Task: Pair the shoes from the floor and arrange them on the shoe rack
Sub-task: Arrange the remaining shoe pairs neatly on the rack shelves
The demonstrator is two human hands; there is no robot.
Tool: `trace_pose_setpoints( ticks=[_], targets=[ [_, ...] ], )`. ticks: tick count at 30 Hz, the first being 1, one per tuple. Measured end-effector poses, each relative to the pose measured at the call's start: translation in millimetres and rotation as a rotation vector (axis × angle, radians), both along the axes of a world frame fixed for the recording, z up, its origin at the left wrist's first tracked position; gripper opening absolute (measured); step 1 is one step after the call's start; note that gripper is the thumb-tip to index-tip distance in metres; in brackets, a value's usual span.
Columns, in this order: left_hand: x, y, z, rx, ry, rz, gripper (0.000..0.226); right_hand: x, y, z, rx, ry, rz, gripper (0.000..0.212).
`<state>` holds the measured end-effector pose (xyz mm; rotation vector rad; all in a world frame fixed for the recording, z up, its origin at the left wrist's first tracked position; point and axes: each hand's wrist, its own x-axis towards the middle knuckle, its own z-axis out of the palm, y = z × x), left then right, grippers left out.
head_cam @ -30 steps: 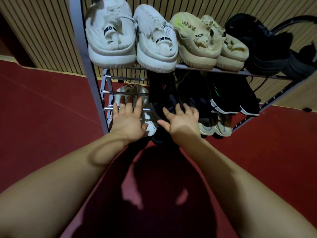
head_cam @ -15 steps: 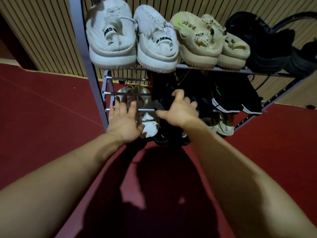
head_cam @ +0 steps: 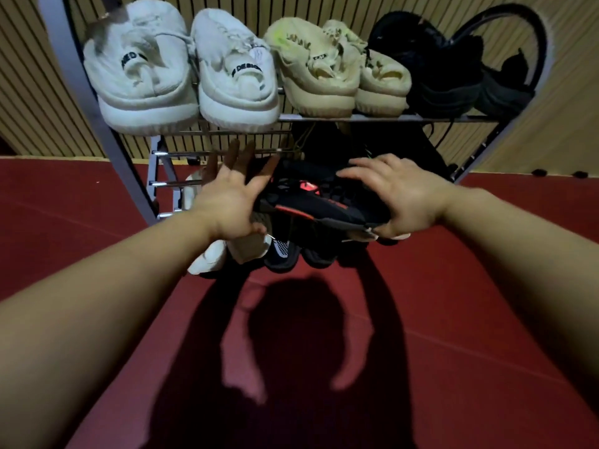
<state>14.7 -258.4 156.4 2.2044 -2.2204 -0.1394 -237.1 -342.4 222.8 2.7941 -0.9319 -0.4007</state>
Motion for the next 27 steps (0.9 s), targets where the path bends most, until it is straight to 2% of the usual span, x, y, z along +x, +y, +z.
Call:
trace_pose_setpoints(
  ticks=[7,10,13,18,21,24,26,27],
  targets=[
    [22.0,-26.4,10.0,0.101,0.206,-0.086,0.097,28.8,-16.6,-17.3,0.125,0.092,-0.241,0.128],
    [24.6,-26.0,1.3,0.097,0.292,-0.055,0.094,43.4,-14.6,-29.9,0.198,0.002,-0.329,0.129],
    [24.0,-23.7,1.7,0.053,0.31,0.021,0.109,46.0,-16.8,-26.0,0.165,-0.046,-0.276,0.127],
    [7.3,-9.9,4.3,0.101,0.182,-0.108,0.113,15.6,-20.7,-2.0,0.012,-0.104,-0.026,0.123],
    [-8.6,-5.6,-12.9,0.114,0.293,-0.12,0.119,-3.1,-27.9,-5.7,-0.064,-0.06,-0.001,0.117],
    [-19.4,-2.1,-26.8,0.035,0.418,-0.1,0.123,-7.6,-20.6,-20.8,-0.151,-0.146,-0.147,0.103],
    [-26.9,6.0,-30.2,-0.017,0.505,-0.063,0.121,-5.2,-3.6,-30.0,-0.232,-0.355,-0.368,0.09],
    [-31.9,10.8,-31.5,-0.048,0.557,-0.023,0.119,-2.0,6.1,-38.9,-0.209,-0.493,-0.514,0.085]
  ],
)
